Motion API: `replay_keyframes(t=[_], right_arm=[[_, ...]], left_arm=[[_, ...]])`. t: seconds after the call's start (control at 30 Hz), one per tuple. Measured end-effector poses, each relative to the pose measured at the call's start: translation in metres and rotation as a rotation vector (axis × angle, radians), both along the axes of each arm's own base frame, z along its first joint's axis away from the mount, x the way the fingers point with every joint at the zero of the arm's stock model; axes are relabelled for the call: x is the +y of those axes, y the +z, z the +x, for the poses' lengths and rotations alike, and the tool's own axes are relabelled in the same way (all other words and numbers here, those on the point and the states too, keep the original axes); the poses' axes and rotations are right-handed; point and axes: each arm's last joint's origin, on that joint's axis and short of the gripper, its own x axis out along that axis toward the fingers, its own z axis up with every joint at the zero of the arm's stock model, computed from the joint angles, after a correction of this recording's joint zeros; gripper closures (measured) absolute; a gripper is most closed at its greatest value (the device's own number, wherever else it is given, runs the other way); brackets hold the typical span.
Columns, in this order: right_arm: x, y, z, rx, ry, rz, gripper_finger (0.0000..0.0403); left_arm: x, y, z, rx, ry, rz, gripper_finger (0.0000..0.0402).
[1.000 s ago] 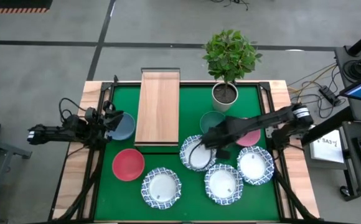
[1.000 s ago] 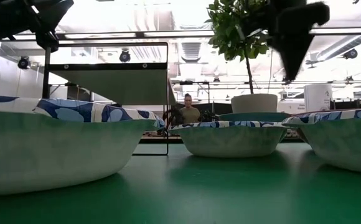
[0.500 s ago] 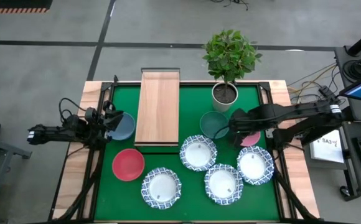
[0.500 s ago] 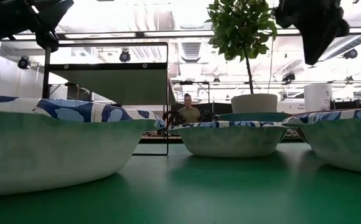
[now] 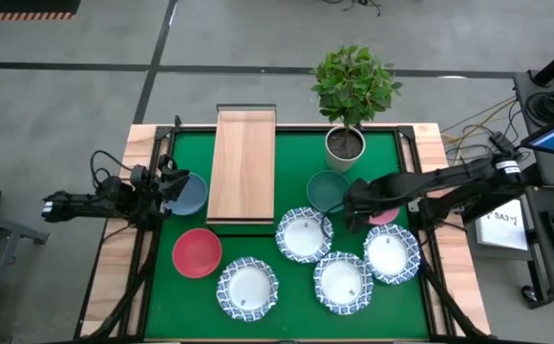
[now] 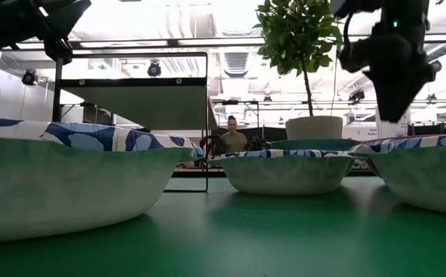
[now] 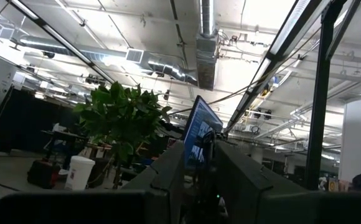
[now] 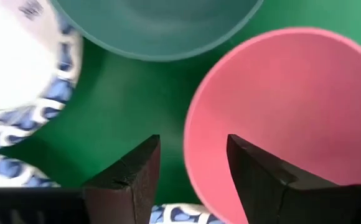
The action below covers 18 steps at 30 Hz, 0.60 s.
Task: Place and stack bowls onto a shelf
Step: Put the pink bowl on the shelf
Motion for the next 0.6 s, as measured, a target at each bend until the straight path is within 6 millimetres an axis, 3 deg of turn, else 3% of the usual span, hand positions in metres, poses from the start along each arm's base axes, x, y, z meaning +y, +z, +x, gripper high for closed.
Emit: replay_keyframes(t=[0.13,0.43,0.6], right_arm=[[0.0,-0.016,0.002,0.072,0.0,-0.021,0.023],[0.0,-0.031,0.012,0.112,0.023,-0.041,0.0256],[0.0,-0.038,0.017,0.139,0.025,-0.063,0.0291]], left_arm=[[0.0,0.0,0.0,0.0,0.0,0.0,0.0327],[0.0,0.0,0.0,0.0,0.0,0.0,0.0327],[0.0,0.0,0.0,0.0,0.0,0.0,0.0327]])
